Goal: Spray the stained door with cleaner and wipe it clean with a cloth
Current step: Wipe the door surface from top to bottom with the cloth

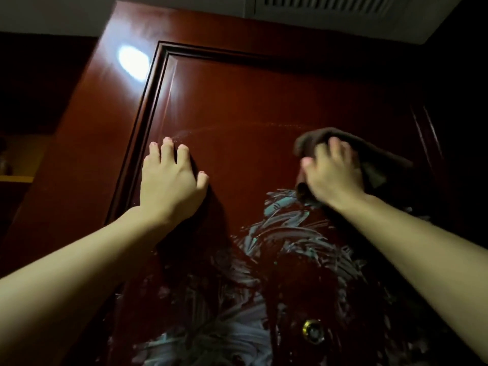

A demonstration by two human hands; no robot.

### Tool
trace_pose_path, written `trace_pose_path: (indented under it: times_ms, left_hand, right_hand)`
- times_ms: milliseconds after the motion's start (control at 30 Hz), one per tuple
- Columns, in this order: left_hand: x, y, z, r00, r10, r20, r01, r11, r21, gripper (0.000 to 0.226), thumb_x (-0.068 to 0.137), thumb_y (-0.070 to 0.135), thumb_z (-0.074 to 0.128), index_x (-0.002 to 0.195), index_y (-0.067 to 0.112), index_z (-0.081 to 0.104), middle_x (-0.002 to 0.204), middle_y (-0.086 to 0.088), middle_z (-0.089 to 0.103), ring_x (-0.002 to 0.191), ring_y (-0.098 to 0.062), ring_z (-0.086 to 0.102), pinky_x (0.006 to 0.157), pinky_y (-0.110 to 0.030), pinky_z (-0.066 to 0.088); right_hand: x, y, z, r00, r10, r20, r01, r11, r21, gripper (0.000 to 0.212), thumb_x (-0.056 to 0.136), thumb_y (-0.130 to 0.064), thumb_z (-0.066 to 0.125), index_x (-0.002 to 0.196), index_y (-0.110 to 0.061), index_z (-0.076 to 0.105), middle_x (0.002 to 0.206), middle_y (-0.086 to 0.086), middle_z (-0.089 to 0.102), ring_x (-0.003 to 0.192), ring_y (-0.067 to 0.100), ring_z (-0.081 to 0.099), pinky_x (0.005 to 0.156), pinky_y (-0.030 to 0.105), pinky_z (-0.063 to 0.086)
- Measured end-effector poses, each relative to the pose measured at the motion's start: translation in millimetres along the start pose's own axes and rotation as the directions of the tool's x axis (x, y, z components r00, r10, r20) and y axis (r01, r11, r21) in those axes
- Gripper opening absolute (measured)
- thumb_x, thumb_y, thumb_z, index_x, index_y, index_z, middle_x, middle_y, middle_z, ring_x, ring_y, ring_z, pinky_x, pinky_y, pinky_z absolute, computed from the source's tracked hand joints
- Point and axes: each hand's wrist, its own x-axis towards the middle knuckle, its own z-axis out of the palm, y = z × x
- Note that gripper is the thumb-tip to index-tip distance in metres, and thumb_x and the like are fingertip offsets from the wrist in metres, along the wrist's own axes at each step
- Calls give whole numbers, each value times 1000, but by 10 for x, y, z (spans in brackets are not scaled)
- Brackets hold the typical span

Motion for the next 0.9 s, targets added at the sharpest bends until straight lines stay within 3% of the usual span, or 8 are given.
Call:
trace_pose_path:
  times_ms: [100,167,233,333,500,700,800,900]
  left_hand:
    - [16,48,-11,999,-39,-5,38,999,-12,63,91,41,50,137,1,35,153,-27,20,142,-45,16,115,-50,17]
    - [6,67,-11,999,-42,-13,42,999,-10,64,89,41,52,138,2,35,153,-26,20,142,-44,16,115,-50,18]
    - [-14,74,6,999,-28,-40,28,1000,-5,65,90,43,48,140,4,35,154,-24,21,143,-41,17,115,-50,18]
    - [-50,108,22,996,60,-72,-58,998,37,70,86,46,35,147,13,30,157,-19,18,146,-34,12,116,-51,11]
    - [-60,200,101,980,199,13,-199,977,74,66,94,38,41,153,25,14,161,-11,5,148,-29,0,118,-48,3]
    - [-57,202,47,978,203,39,-205,976,72,65,94,39,40,152,24,16,160,-13,10,148,-31,6,118,-48,9]
    - [-39,232,-1,981,187,58,-191,980,58,64,94,41,41,152,23,18,160,-14,11,147,-32,7,118,-48,10]
    - [-25,247,-12,982,180,57,-183,982,50,64,93,43,40,151,22,23,158,-15,16,146,-33,12,117,-48,14]
  right_hand:
    - [20,-654,-17,916,-393,75,389,919,61,49,97,-41,35,136,-13,38,152,12,22,137,30,19,110,44,17]
    - [57,-1050,-65,829,-525,195,499,850,165,54,99,-42,32,146,-17,25,157,8,9,143,28,6,115,40,4]
    - [152,-1227,-91,800,-550,239,518,835,187,57,100,-44,30,150,-21,16,159,6,2,145,25,-1,115,38,-6]
    - [317,-1034,-38,865,-434,252,397,899,184,59,99,-47,28,150,-21,14,159,6,-2,145,24,-5,115,39,-7]
    - [440,-31,23,985,-1,174,-28,986,165,57,100,-45,26,148,-15,19,158,12,2,145,28,-3,116,44,-4]
    - [251,406,104,952,305,28,-306,950,65,60,98,-48,23,148,-14,24,157,11,11,144,29,6,116,48,0]
    - [31,1,64,987,160,-3,-159,986,53,56,97,-46,31,142,-13,33,153,12,21,141,30,14,115,50,8]
    - [-260,-608,45,967,-256,4,256,965,60,51,95,-43,36,138,-16,37,150,8,26,139,28,18,111,47,16]
